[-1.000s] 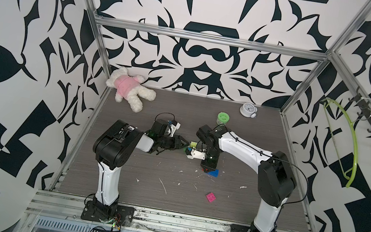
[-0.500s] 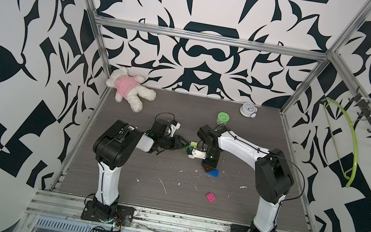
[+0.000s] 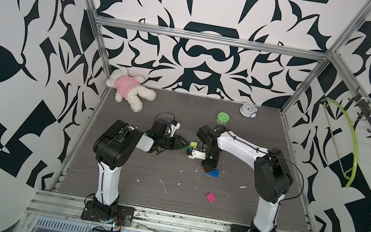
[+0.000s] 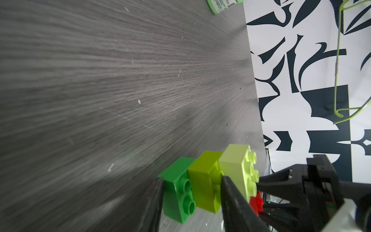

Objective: Assemble the letter y with lego
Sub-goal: Assemble the lego brick with the lego brick.

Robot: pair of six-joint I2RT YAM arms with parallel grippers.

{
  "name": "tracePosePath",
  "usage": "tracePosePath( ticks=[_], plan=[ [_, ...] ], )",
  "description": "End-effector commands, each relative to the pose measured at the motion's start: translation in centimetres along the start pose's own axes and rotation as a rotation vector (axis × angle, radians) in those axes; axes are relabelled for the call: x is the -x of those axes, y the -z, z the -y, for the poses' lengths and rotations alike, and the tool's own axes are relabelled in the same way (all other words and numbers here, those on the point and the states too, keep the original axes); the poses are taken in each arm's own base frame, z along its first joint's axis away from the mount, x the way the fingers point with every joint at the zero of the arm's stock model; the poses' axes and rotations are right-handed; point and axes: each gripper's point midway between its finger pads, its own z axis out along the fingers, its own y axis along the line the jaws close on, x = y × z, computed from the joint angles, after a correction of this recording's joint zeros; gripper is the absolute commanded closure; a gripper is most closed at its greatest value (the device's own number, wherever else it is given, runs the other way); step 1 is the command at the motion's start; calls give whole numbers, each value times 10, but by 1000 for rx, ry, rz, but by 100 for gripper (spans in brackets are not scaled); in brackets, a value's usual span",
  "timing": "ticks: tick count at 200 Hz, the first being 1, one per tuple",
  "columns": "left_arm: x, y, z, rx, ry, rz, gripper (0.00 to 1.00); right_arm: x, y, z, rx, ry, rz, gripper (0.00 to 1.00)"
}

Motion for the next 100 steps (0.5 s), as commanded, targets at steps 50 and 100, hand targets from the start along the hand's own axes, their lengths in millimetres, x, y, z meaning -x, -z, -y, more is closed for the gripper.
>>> tracePosePath(
  ticks=[50, 100],
  plan=[
    [-117, 18, -120, 452, 308, -259, 51, -30, -41, -8, 49, -20, -152, 100],
    [-116, 18, -120, 452, 309, -259, 51, -29, -45, -4, 43, -36, -204, 100]
  ],
)
